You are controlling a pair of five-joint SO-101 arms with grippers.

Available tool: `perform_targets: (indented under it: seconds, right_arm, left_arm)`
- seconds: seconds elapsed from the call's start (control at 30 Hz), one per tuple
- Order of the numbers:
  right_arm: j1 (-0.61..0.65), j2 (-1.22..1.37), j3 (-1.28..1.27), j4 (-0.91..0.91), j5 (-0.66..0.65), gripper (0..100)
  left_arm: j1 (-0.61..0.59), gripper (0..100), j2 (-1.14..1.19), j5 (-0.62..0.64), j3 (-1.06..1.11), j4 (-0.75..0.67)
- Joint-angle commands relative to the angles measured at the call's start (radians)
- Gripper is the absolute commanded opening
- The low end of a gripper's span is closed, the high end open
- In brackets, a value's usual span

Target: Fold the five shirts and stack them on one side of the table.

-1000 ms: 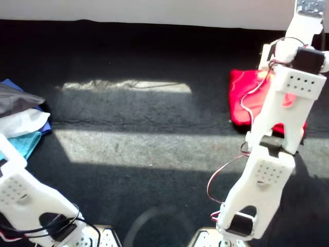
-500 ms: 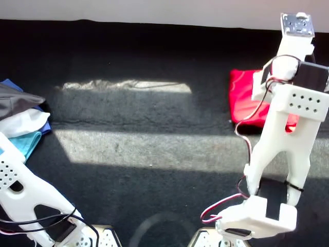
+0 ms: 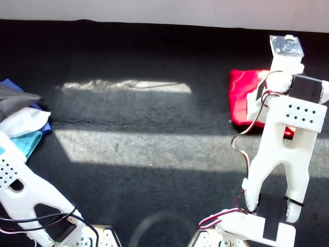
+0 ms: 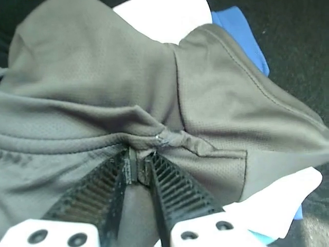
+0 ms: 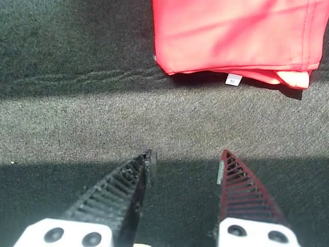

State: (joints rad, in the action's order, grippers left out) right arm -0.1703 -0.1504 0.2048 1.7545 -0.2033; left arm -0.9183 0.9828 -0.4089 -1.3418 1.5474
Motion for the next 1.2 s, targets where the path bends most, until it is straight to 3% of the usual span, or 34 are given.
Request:
perform_targets:
  seconds: [0.0,0.1,0.33,0.57,0.73,0.9,1.17]
  right_arm:
    - [0.012,-0.042,-0.030,0.004,-0.003,19.5]
    - [0.012,-0.042,-0.053,0.004,-0.003,19.5]
    - [-0.059,-0.044,-0.090,0.004,-0.002,19.5]
    - [-0.237,-0.045,-0.105,0.004,-0.006,19.5]
    - [-0.303,-0.082,-0.105,0.004,-0.011,19.5]
    - [-0.289,-0.254,-0.153,0.005,-0.011,19.5]
    - [-0.191,-0.504,-0.522,-0.085,-0.011,19.5]
  left_arm:
    - [0.079,1,-0.064,0.009,-0.093,0.118]
    - [0.166,1,-0.119,0.054,-0.171,0.226]
    - [0.358,1,-0.389,0.086,-0.133,0.229]
    - [0.628,1,-0.800,0.086,0.226,0.227]
    - [0.849,1,-1.023,0.161,0.527,0.227]
    - [1.067,1,-1.121,0.281,0.730,0.227]
    - [1.348,1,-1.072,0.431,0.905,0.155]
